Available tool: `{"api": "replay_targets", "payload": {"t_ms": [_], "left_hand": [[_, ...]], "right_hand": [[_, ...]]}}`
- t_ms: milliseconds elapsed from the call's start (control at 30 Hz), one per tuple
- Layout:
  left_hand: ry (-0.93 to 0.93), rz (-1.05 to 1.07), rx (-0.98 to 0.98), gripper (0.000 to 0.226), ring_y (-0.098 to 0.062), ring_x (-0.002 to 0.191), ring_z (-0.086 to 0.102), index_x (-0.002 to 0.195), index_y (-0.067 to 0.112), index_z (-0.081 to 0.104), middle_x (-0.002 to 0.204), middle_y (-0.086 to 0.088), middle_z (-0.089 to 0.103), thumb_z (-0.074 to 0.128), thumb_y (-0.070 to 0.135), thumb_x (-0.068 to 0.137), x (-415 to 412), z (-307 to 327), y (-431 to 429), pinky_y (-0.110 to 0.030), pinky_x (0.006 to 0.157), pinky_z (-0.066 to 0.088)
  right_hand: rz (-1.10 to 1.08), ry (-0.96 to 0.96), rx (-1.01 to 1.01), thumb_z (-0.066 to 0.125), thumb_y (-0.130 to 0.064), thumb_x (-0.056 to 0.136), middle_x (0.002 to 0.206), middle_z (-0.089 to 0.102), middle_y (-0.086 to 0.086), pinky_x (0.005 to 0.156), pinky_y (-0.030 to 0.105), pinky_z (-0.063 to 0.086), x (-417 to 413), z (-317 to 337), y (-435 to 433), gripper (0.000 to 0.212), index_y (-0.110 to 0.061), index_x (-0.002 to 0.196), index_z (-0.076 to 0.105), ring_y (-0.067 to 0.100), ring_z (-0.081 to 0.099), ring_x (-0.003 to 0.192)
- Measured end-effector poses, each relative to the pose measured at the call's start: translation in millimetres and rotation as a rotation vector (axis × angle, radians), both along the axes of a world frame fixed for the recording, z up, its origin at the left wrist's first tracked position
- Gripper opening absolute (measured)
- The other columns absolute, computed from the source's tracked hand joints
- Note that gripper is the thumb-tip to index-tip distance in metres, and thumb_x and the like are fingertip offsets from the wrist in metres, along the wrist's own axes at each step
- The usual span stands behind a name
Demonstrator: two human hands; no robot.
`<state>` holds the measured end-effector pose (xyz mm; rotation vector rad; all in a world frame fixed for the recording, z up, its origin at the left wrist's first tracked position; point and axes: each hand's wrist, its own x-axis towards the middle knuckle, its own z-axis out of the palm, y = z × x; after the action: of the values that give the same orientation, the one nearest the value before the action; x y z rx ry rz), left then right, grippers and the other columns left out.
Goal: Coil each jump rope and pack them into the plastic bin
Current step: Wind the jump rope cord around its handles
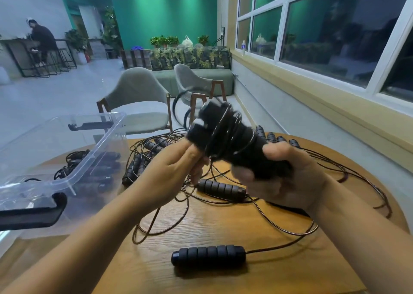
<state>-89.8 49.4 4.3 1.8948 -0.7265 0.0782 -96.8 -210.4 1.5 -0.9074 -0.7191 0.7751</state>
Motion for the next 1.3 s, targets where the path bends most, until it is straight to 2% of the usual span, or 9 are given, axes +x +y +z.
{"api": "replay_targets", "payload": {"t_ms": [133, 267, 433, 567, 667, 800, 933, 1167, 1300], "left_hand": [[-0.016, 0.011, 0.028, 0.032, -0.029, 0.065, 0.056, 0.097, 0.012, 0.061, 0.072, -0.012, 0.054, 0.043, 0.036, 0.107, 5.4, -1.1, -3.8, -0.028, 0.06, 0.051], [-0.044, 0.075, 0.108, 0.021, -0.019, 0.066, 0.064, 0.104, 0.02, 0.065, 0.072, -0.003, 0.061, 0.047, 0.03, 0.109, 11.9, -5.0, -3.5, -0.024, 0.062, 0.053], [-0.044, 0.087, 0.17, 0.015, -0.016, 0.064, 0.066, 0.106, 0.025, 0.065, 0.071, -0.003, 0.066, 0.05, 0.027, 0.108, 14.0, -8.4, -1.3, -0.026, 0.064, 0.056], [-0.051, 0.126, 0.198, 0.016, -0.012, 0.059, 0.062, 0.106, 0.026, 0.066, 0.072, -0.003, 0.066, 0.051, 0.03, 0.108, 13.3, -7.6, -1.3, -0.02, 0.057, 0.05], [-0.119, 0.159, 0.313, 0.016, -0.009, 0.062, 0.06, 0.103, 0.031, 0.065, 0.073, 0.003, 0.065, 0.051, 0.038, 0.106, 14.6, -9.6, -1.6, -0.02, 0.054, 0.047], [-0.182, 0.191, 0.368, 0.017, -0.005, 0.066, 0.059, 0.108, 0.028, 0.067, 0.077, 0.01, 0.066, 0.055, 0.04, 0.104, 13.2, -7.9, -1.5, -0.016, 0.055, 0.043], [-0.221, 0.221, 0.37, 0.019, -0.001, 0.078, 0.064, 0.113, 0.03, 0.069, 0.085, 0.014, 0.07, 0.059, 0.041, 0.101, 11.8, -1.7, 0.8, -0.016, 0.067, 0.053], [-0.313, 0.196, 0.322, 0.011, 0.002, 0.089, 0.067, 0.106, 0.034, 0.074, 0.088, 0.021, 0.07, 0.073, 0.033, 0.095, 5.1, 6.3, 2.7, -0.012, 0.072, 0.051], [-0.335, 0.163, 0.258, 0.013, 0.004, 0.085, 0.069, 0.103, 0.026, 0.076, 0.086, 0.022, 0.071, 0.078, 0.027, 0.091, 1.6, 10.6, 1.9, -0.008, 0.069, 0.049]], "right_hand": [[-0.179, 0.025, 0.097, 0.077, -0.032, 0.096, 0.096, 0.057, 0.009, 0.051, 0.019, 0.032, 0.1, 4.0, -0.3, 0.053, -0.019, 0.145, 0.062, 0.01, 0.032, 0.06], [-0.413, -0.005, 0.062, 0.081, -0.036, 0.092, 0.096, 0.058, 0.009, 0.051, 0.019, 0.036, -1.9, 3.3, 5.4, 0.06, -0.024, 0.146, 0.057, 0.008, 0.038, 0.058], [-0.674, -0.081, 0.013, 0.064, -0.033, 0.098, 0.094, 0.059, 0.008, 0.049, 0.02, 0.035, -2.4, 11.5, 8.3, 0.053, -0.024, 0.149, 0.052, 0.009, 0.039, 0.058], [-0.953, -0.222, -0.237, 0.072, -0.032, 0.098, 0.095, 0.063, 0.011, 0.051, 0.032, 0.028, -1.0, 12.2, 7.2, 0.053, -0.034, 0.149, 0.056, 0.018, 0.04, 0.06], [-1.121, -0.324, -0.413, 0.078, -0.035, 0.093, 0.094, 0.069, 0.008, 0.05, 0.027, 0.036, -0.7, 9.4, 8.1, 0.055, -0.047, 0.144, 0.059, 0.014, 0.049, 0.058], [-1.239, -0.583, -0.745, 0.084, -0.042, 0.088, 0.113, 0.071, -0.015, 0.082, 0.023, 0.054, 2.0, 8.2, 0.2, 0.062, -0.055, 0.142, 0.058, 0.001, 0.072, 0.091], [-1.154, -0.721, -1.01, 0.085, -0.047, 0.085, 0.108, 0.06, -0.033, 0.076, 0.007, 0.043, 2.8, 10.7, -3.4, 0.067, -0.055, 0.144, 0.054, -0.021, 0.061, 0.093], [-0.747, -0.773, -1.308, 0.083, -0.058, 0.081, 0.154, 0.05, -0.026, 0.104, 0.026, 0.042, 6.0, 7.4, -4.7, 0.073, -0.061, 0.147, 0.05, 0.002, 0.049, 0.137], [-0.556, -0.741, -1.307, 0.083, -0.056, 0.085, 0.149, 0.048, -0.032, 0.094, 0.014, 0.035, 5.9, 8.5, -3.7, 0.067, -0.064, 0.143, 0.052, -0.002, 0.047, 0.135]]}}
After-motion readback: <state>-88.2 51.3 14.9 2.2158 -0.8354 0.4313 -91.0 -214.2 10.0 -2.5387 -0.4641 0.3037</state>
